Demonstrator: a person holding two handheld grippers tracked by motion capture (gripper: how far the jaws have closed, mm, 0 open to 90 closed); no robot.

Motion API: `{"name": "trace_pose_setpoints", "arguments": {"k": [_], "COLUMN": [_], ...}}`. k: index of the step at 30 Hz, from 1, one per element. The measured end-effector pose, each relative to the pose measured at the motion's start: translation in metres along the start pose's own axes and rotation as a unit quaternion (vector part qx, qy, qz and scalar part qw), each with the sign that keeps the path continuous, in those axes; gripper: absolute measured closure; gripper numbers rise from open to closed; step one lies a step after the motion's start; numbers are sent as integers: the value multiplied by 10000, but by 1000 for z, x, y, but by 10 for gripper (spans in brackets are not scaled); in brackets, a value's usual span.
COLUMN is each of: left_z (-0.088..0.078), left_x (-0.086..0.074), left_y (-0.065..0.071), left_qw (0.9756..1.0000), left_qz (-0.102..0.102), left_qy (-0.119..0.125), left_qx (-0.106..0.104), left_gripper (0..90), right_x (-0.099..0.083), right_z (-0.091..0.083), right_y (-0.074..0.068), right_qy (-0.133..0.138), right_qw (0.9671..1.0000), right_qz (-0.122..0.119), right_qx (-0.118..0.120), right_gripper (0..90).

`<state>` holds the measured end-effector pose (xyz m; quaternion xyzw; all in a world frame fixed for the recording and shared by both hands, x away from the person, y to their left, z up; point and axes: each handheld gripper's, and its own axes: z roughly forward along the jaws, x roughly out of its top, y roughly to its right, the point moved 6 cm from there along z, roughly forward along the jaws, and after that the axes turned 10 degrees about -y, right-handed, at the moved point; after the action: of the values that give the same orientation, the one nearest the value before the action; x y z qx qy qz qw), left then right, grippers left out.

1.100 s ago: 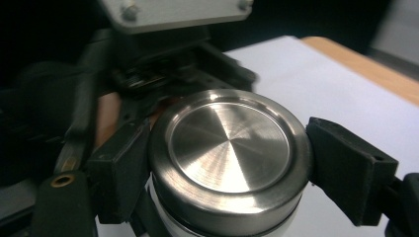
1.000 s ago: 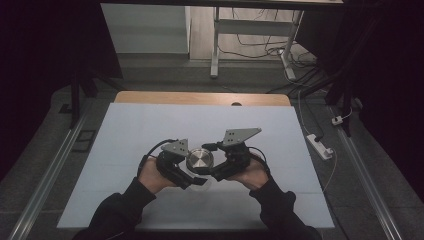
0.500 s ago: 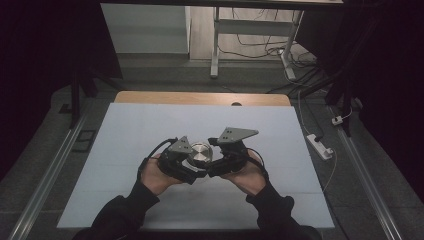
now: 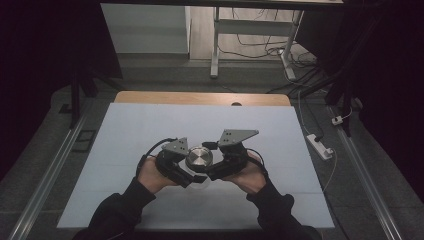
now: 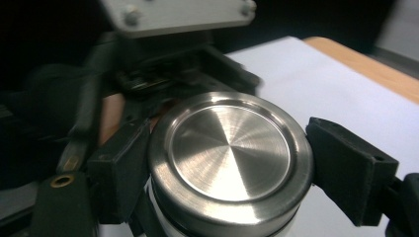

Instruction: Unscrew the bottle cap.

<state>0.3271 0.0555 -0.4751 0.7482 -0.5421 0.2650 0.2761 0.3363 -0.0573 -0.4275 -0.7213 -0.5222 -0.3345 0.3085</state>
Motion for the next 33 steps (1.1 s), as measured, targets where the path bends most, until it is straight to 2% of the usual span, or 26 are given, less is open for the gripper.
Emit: {"name": "trace_pose_setpoints", "arguments": {"k": [1, 2, 3, 6, 8, 9, 10, 11, 13, 22, 23, 24, 25, 27, 28, 30, 33], "left_z": [0, 0, 0, 1, 0, 0, -1, -1, 0, 2, 3, 3, 3, 4, 4, 3, 2], "left_x": [0, 0, -1, -2, -4, -4, -4, -5, -4, -6, -7, -7, -7, -7, -6, -6, -7], "left_y": [1, 1, 2, 3, 4, 5, 5, 7, 7, 6, 6, 6, 6, 6, 5, 3, 0], "left_qw": [10000, 9999, 9998, 9993, 9987, 9982, 9977, 9967, 9970, 9974, 9970, 9970, 9970, 9975, 9978, 9983, 9990], "left_qz": [21, 69, 114, 217, 291, 337, 399, 463, 479, 452, 493, 493, 496, 473, 449, 402, 304], "left_qy": [-7, -20, -43, -87, -69, -48, -35, 9, -6, -68, -105, -105, -111, -95, -95, -87, -93], "left_qx": [-47, -89, -134, -290, -417, -484, -540, -660, -615, -566, -582, -582, -589, -521, -471, -419, -300], "left_gripper": [153, 153, 153, 153, 153, 153, 153, 153, 153, 153, 153, 153, 153, 153, 153, 153, 153], "right_x": [0, 0, 0, -2, -2, -2, -2, -3, -4, -6, -5, -5, -4, -3, -3, -3, -3], "right_z": [-2, -2, -2, -2, -3, -4, -4, -5, -6, -4, -6, -6, -9, -10, -13, -14, -14], "right_y": [-1, -1, -1, -4, -5, -6, -6, -7, -7, -5, -5, -5, -5, -5, -3, -2, 2], "right_qy": [33, 41, 41, 37, 46, 115, 115, 203, 228, 206, 320, 320, 409, 442, 434, 448, 433], "right_qw": [9999, 9997, 9997, 9988, 9984, 9970, 9970, 9951, 9941, 9947, 9942, 9942, 9933, 9931, 9942, 9942, 9959], "right_qz": [-61, -137, -137, -387, -432, -601, -601, -771, -795, -742, -722, -722, -676, -669, -635, -635, -549], "right_qx": [156, 206, 206, 305, 350, 468, 468, 577, 705, 674, 734, 734, 849, 859, 751, 737, 579], "right_gripper": [199, 199, 199, 199, 199, 199, 199, 199, 198, 199, 199, 199, 199, 199, 199, 199, 199]}}
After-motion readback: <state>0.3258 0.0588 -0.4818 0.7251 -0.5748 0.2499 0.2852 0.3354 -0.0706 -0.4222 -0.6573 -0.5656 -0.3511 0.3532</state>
